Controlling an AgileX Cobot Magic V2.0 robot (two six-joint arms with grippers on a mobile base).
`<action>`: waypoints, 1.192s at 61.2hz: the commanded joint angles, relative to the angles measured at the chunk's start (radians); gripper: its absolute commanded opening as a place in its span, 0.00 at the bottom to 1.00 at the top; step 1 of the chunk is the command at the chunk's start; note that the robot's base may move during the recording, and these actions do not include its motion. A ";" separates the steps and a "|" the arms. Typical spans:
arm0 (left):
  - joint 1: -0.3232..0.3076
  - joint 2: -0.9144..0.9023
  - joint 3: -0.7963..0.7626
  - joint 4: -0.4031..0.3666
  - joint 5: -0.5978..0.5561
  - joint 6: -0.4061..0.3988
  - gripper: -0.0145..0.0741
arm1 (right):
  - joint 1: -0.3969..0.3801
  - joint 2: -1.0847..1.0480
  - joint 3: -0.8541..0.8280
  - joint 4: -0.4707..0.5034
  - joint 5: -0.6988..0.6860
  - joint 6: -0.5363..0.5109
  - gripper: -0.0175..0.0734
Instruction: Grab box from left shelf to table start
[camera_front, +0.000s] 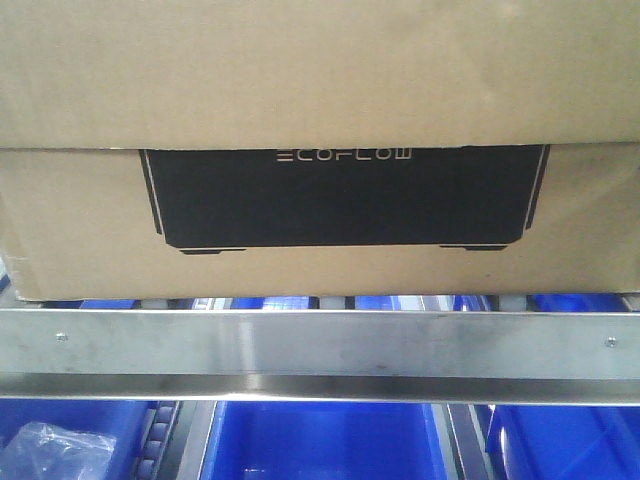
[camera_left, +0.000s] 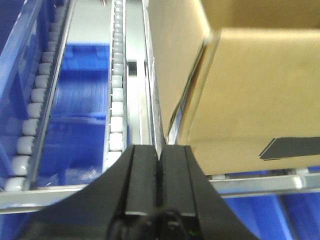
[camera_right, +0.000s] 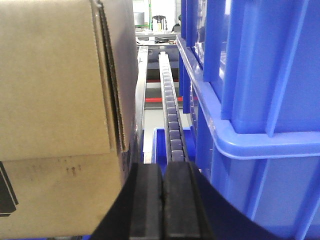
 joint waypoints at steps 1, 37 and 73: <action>-0.053 0.087 -0.122 0.094 0.003 -0.146 0.07 | -0.004 -0.003 -0.004 -0.006 -0.091 -0.009 0.21; -0.264 0.536 -0.591 0.408 0.158 -0.462 0.41 | -0.004 -0.003 -0.004 -0.006 -0.091 -0.009 0.21; -0.210 0.924 -1.004 0.282 0.496 -0.442 0.60 | -0.004 -0.003 -0.004 -0.006 -0.091 -0.009 0.21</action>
